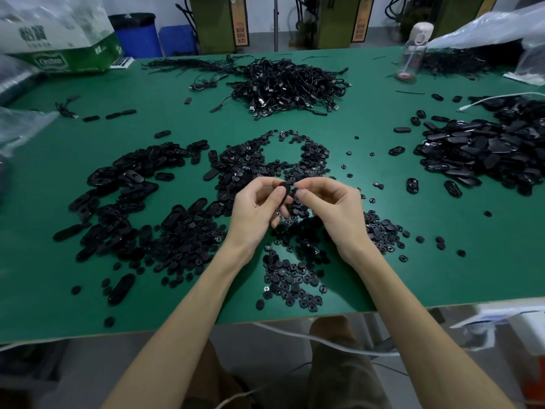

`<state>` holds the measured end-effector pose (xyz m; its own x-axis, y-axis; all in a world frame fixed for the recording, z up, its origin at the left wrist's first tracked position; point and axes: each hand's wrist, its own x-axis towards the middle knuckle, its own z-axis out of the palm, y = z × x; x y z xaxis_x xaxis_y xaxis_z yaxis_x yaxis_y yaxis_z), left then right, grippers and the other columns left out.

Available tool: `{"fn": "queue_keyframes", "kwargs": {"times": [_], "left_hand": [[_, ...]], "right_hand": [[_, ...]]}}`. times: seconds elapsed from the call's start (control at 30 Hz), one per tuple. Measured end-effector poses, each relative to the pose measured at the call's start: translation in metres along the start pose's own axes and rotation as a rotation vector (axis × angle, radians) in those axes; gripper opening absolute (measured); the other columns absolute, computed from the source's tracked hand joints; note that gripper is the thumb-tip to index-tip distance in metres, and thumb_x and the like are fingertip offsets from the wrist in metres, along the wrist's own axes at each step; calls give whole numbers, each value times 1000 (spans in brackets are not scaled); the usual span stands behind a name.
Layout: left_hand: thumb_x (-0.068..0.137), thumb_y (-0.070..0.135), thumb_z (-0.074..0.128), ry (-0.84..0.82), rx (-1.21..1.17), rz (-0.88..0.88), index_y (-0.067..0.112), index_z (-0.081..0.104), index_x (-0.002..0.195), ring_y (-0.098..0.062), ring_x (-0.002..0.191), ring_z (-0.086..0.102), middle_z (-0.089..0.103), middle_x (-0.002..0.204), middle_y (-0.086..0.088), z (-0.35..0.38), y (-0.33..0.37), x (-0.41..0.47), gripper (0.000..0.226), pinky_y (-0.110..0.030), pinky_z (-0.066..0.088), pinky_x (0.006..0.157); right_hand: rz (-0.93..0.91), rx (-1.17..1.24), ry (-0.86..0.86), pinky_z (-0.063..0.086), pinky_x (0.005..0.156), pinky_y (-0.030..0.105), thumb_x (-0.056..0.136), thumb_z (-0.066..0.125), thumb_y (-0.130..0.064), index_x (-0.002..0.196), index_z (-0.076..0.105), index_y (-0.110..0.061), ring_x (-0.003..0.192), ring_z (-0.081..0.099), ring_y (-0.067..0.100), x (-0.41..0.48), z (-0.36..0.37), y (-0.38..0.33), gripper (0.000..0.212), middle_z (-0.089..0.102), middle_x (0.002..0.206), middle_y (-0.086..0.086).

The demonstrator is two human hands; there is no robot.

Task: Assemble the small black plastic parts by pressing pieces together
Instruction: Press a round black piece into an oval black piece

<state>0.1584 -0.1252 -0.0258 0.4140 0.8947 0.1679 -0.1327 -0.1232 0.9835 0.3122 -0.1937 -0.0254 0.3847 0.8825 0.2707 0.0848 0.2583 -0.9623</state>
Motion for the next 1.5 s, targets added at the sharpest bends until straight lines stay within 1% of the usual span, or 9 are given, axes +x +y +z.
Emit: {"fn": "queue_keyframes", "kwargs": {"times": [0.17,0.3,0.53,0.77,1.03,1.17,1.3,1.37,1.5], "left_hand": [[101,-7,56,-49,81,5,9,70,121,-12,82,70,75,104,-5,1,-1,-1,29,-27,59,72],[98,-6,63,-36,94,9,2,69,126,-17,86,75,77,103,-9,2,-2,0,30,-26,59,70],[94,-3,69,-11,95,25,3,71,115,-23,86,77,79,94,-9,2,-5,0,22,-31,62,72],[94,-6,69,-22,93,25,3,70,115,-21,86,77,78,95,-11,3,-4,0,23,-32,63,73],[94,-4,70,-19,104,38,-2,71,117,-22,84,77,79,96,-12,4,-2,-2,23,-28,62,74],[95,-4,68,-19,105,40,1,73,113,-24,82,77,79,91,-12,4,-3,-2,19,-30,62,77],[96,-3,67,-26,109,37,2,73,111,-25,83,77,79,93,-12,4,-4,-1,17,-32,63,78],[97,-1,67,-11,98,28,0,72,111,-27,84,77,79,94,-12,3,-5,-1,15,-35,63,80],[97,2,67,41,72,17,0,72,111,-28,82,76,78,93,-14,0,-6,0,14,-36,63,80]], "right_hand": [[-41,-166,56,55,78,21,90,77,-8,99,76,-13,81,70,10,0,1,0,10,77,89,-2],[-43,-302,86,55,77,21,91,77,-11,96,77,-16,80,70,7,-2,3,-2,7,76,85,-6],[-78,-452,99,46,74,11,92,75,-9,96,77,-14,79,65,4,-4,8,-7,7,73,84,-9],[-101,-489,85,47,73,10,92,75,-8,94,77,-15,79,66,6,-5,10,-9,7,73,84,-9],[-89,-494,105,52,74,18,92,75,-12,97,77,-16,81,68,11,-6,10,-10,7,74,85,-7],[-101,-498,115,49,73,16,91,75,-11,95,76,-17,82,65,11,-6,9,-10,6,72,89,-4],[-137,-517,100,44,73,11,88,77,-5,90,76,-11,81,61,4,-7,10,-11,6,68,93,2],[-158,-510,69,44,74,9,88,77,-3,92,78,-8,81,60,1,-8,11,-12,6,67,95,3],[-169,-496,6,46,75,13,93,74,-4,103,81,-9,88,61,7,-8,12,-13,14,66,102,1]]}}
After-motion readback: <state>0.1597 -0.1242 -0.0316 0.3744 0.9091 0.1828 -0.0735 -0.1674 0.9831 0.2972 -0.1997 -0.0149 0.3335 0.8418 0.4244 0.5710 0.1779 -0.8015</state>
